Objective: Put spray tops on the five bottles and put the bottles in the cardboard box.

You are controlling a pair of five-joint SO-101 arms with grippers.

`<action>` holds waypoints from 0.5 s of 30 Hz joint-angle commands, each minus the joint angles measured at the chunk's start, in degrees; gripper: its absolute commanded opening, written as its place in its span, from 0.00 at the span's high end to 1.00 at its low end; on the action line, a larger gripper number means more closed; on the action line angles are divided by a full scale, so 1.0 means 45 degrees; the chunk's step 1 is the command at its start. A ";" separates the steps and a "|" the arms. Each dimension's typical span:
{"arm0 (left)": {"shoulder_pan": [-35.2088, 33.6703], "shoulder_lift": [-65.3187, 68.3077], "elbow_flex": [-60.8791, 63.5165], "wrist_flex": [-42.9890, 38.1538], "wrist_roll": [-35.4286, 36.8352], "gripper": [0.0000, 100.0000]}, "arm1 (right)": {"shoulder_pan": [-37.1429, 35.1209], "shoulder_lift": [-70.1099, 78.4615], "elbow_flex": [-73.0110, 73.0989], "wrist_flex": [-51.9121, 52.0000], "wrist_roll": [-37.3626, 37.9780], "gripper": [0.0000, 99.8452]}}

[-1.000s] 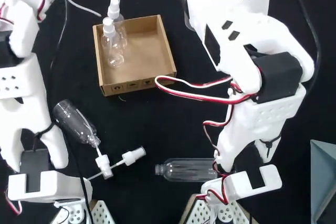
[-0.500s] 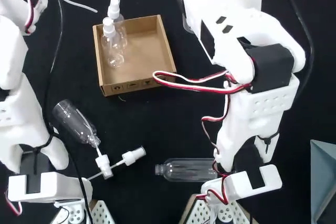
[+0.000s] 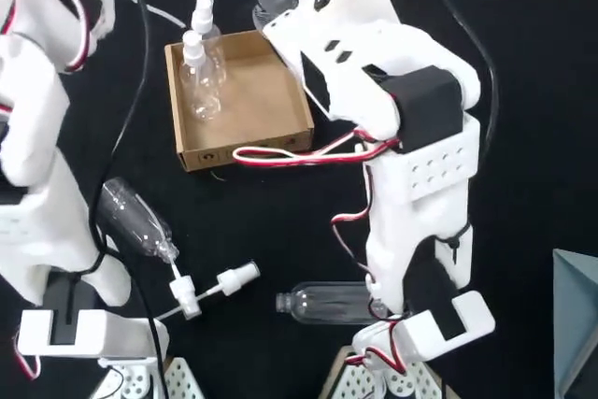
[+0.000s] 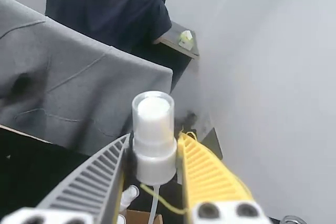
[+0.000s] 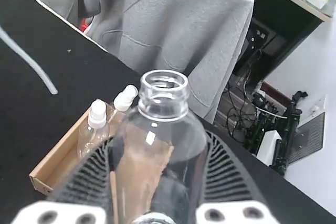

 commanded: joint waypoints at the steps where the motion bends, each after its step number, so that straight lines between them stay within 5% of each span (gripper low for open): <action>1: 0.0205 -0.0645 -0.1436 0.0449 -0.0215 0.94 | -0.0332 -0.0498 -0.0010 0.0215 0.0508 0.95; 15: 0.0264 -0.0645 -0.2256 0.0625 -0.0195 0.94 | -0.1954 -0.0615 0.2178 0.0176 0.2501 0.95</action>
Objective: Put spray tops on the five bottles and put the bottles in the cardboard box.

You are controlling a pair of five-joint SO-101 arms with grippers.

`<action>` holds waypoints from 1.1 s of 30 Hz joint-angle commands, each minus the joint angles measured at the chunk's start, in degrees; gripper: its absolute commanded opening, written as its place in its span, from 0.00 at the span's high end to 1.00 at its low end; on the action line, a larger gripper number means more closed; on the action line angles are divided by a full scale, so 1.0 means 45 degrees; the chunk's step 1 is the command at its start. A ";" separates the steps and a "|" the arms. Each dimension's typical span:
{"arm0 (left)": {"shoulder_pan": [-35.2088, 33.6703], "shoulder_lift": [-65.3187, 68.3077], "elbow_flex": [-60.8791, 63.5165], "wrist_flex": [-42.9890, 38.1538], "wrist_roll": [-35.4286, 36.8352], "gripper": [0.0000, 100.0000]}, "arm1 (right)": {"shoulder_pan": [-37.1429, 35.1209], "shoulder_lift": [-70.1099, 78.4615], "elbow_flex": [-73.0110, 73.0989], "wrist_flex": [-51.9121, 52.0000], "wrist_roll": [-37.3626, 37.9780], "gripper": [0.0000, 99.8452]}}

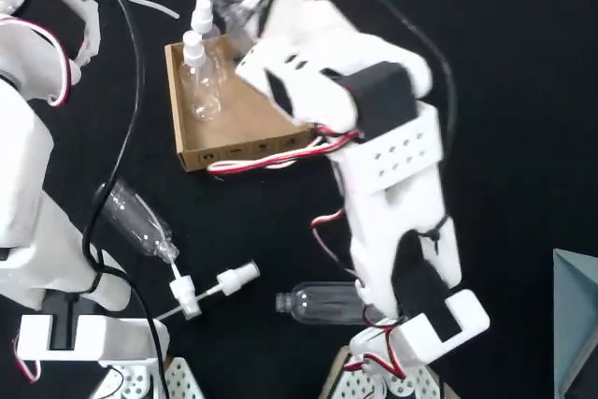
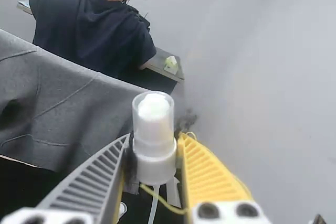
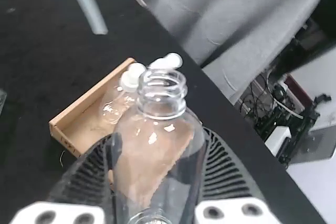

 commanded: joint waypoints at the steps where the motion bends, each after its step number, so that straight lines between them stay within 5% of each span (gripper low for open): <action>1: 0.0127 -0.0391 -0.0420 0.0000 -0.0117 0.94 | -0.0625 -0.0615 0.0088 0.0000 0.0332 0.95; 33: 0.0029 -0.0391 -0.0420 0.0313 0.0860 0.97 | -0.2168 -0.2022 0.0772 0.0527 0.0371 0.95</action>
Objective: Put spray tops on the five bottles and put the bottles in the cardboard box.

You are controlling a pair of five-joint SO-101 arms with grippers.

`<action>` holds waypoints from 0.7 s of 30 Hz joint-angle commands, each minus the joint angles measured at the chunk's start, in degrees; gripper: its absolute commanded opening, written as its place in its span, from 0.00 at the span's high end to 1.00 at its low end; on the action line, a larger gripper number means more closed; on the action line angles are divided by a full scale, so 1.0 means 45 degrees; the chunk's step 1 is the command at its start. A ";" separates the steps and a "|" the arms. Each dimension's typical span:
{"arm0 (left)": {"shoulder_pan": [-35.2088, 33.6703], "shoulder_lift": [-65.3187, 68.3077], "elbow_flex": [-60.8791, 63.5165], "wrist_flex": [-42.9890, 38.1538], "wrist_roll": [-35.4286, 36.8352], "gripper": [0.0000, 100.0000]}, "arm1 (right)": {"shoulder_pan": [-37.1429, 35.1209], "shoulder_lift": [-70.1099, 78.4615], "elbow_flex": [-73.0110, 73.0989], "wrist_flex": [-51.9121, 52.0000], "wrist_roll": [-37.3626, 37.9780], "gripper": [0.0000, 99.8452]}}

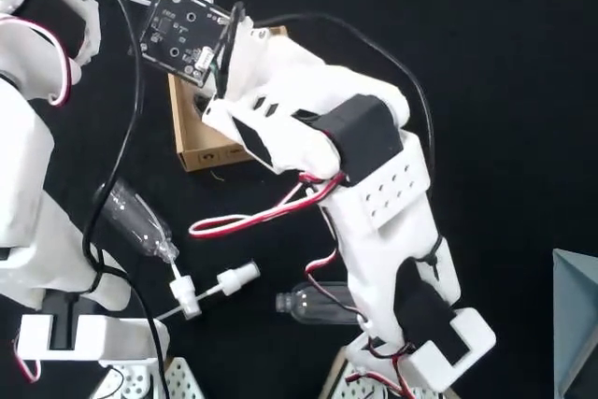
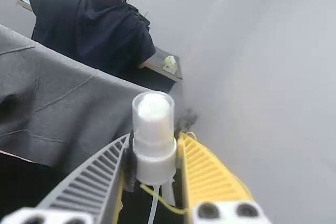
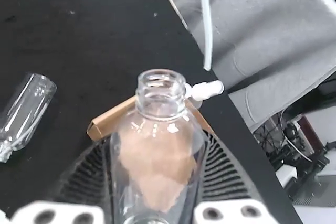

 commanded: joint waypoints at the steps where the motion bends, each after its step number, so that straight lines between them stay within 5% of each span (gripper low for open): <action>1: 0.0029 -0.0391 -0.0420 0.0293 0.0606 0.97 | -0.0293 -0.0830 -0.0049 0.0059 -0.0117 0.95; 21: -0.1104 -0.1504 -0.0830 0.0547 0.0723 0.97 | -0.0274 -0.0850 -0.0068 0.0254 -0.0059 0.95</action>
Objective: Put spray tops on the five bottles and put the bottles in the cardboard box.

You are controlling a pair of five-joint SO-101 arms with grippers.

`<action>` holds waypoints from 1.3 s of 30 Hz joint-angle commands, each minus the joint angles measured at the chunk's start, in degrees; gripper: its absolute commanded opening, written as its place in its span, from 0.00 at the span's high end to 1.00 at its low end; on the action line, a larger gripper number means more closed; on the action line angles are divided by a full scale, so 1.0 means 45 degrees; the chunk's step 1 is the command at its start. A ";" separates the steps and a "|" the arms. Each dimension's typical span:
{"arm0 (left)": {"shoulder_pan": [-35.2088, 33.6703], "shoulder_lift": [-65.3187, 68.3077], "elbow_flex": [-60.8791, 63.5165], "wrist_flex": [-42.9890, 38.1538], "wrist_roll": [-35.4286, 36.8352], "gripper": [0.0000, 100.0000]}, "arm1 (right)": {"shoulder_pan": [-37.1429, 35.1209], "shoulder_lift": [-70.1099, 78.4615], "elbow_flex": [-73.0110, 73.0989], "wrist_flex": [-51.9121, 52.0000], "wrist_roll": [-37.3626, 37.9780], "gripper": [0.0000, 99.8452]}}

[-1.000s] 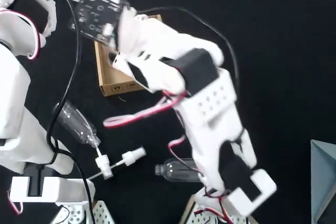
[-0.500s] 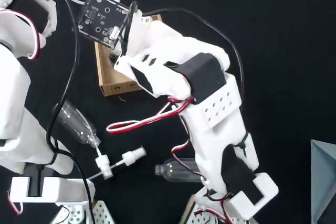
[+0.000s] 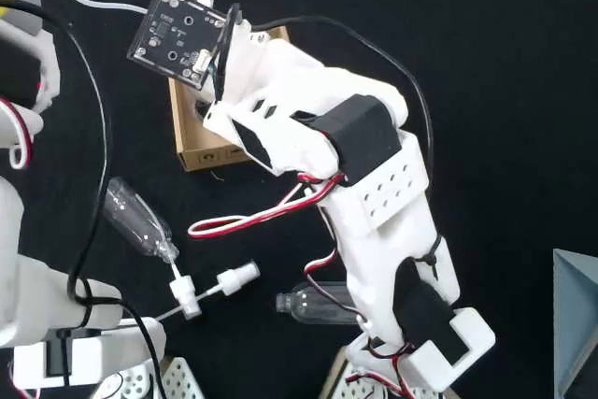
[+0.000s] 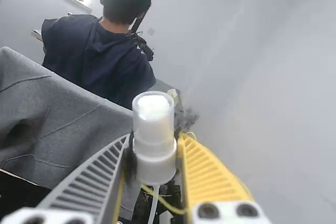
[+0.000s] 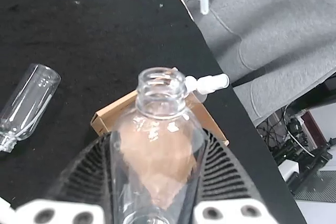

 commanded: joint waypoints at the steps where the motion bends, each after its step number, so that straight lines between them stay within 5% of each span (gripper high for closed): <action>1: -0.0088 -0.0176 -0.0264 0.0098 0.0391 0.97 | -0.0274 -0.0850 -0.0068 0.0000 -0.0059 0.95; 15: -0.0088 -0.0176 -0.0264 0.0293 0.0664 0.97 | -0.0938 -0.2198 0.0459 -0.0098 -0.0059 0.99; 29: 0.0186 -0.0293 -0.0264 0.0410 0.0684 0.97 | -0.0801 -0.5499 0.6691 -0.4786 0.0606 0.99; 39: 0.1553 -0.0293 -0.0264 0.0547 0.0606 0.97 | -0.0547 -0.5871 0.7433 -0.5626 0.0645 0.99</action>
